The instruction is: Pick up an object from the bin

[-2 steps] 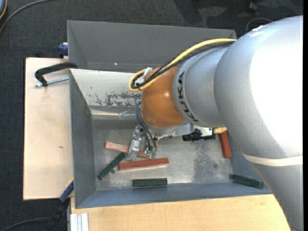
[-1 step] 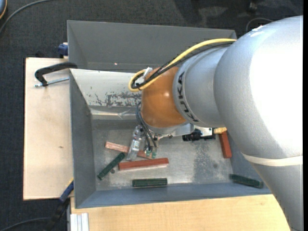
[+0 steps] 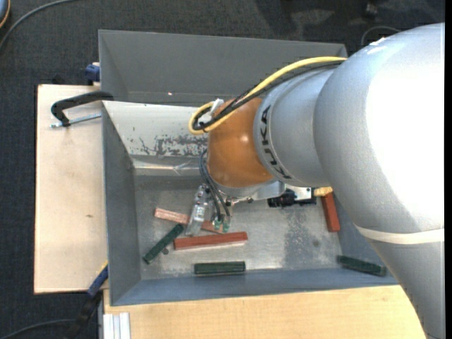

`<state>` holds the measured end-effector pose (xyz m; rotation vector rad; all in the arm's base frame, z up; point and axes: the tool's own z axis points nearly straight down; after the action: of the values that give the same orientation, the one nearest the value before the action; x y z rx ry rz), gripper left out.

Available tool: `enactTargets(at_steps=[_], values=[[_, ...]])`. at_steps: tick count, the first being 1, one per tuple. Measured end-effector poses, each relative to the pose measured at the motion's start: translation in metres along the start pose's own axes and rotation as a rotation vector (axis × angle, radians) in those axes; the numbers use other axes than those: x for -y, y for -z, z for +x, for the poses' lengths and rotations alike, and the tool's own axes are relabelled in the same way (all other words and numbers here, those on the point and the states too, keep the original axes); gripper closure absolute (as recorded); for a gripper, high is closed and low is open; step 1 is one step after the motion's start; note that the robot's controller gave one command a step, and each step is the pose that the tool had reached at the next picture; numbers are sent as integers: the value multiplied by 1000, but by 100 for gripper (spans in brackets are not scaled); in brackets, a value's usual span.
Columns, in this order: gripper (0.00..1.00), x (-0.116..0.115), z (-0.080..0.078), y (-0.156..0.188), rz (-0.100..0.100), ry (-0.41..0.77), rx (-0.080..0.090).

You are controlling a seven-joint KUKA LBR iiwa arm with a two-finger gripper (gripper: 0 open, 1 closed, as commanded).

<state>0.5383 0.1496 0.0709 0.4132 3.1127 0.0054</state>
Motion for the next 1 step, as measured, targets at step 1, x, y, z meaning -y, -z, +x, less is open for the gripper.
enactTargets(at_steps=[1], values=[[100,0,0,0,0,0,0]])
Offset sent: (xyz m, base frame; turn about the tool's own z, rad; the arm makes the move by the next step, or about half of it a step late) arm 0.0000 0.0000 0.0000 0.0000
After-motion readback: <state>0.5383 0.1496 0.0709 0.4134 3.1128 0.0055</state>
